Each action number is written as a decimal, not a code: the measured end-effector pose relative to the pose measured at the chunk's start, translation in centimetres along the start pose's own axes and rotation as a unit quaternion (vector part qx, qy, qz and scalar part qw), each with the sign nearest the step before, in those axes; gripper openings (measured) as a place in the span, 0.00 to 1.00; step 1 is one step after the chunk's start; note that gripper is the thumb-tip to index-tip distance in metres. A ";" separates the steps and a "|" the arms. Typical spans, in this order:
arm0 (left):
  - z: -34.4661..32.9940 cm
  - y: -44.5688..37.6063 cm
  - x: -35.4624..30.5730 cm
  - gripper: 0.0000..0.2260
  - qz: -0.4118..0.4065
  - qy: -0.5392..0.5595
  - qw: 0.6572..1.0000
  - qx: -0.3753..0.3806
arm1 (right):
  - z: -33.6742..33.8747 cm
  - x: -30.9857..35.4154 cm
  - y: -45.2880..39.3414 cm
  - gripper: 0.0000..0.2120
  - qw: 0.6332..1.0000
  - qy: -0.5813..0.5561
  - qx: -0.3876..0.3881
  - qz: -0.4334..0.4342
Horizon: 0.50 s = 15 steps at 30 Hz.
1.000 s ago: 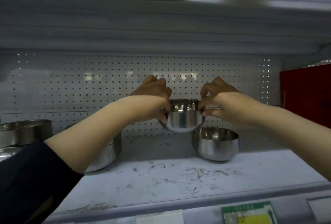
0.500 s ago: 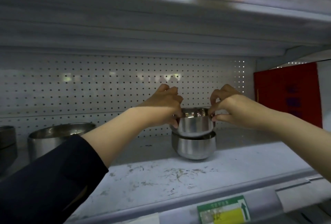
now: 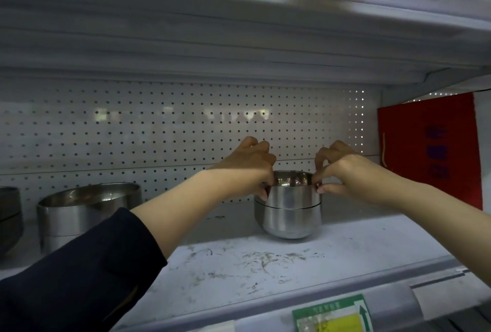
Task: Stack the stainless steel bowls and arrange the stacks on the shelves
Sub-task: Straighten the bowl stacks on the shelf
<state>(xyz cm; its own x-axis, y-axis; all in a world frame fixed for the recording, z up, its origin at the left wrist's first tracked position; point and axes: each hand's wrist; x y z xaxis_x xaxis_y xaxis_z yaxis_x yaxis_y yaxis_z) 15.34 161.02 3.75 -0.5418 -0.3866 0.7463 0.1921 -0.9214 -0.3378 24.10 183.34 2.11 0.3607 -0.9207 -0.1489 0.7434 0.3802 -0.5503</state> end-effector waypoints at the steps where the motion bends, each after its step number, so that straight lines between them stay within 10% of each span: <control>1: 0.0 0.1 0.0 0.11 0.006 0.003 1.000 0.000 | -0.1 0.0 0.0 0.10 1.000 0.002 0.002 -0.002; 8: 2.3 7.4 3.9 0.25 0.116 0.031 0.993 0.021 | 1.3 2.3 -2.5 0.19 0.998 -0.055 0.016 -0.021; 15: 4.9 20.9 9.5 0.32 0.267 0.067 0.933 0.234 | -0.6 12.9 -10.2 0.24 0.979 -0.177 0.055 0.079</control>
<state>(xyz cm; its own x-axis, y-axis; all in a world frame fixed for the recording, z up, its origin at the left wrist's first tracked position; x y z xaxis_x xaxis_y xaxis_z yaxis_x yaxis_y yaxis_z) 18.19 137.91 6.56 -0.3581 -0.8156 0.4545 0.7823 -0.5278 -0.3308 20.78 167.55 5.33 0.6340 -0.7691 0.0805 0.7123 0.5404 -0.4478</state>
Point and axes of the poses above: each hand's wrist, its own y-axis away from the middle knuckle, its own z-axis out of the back of the hand, x = y × z, and after that the axes turned 9 degrees about -y, right-handed
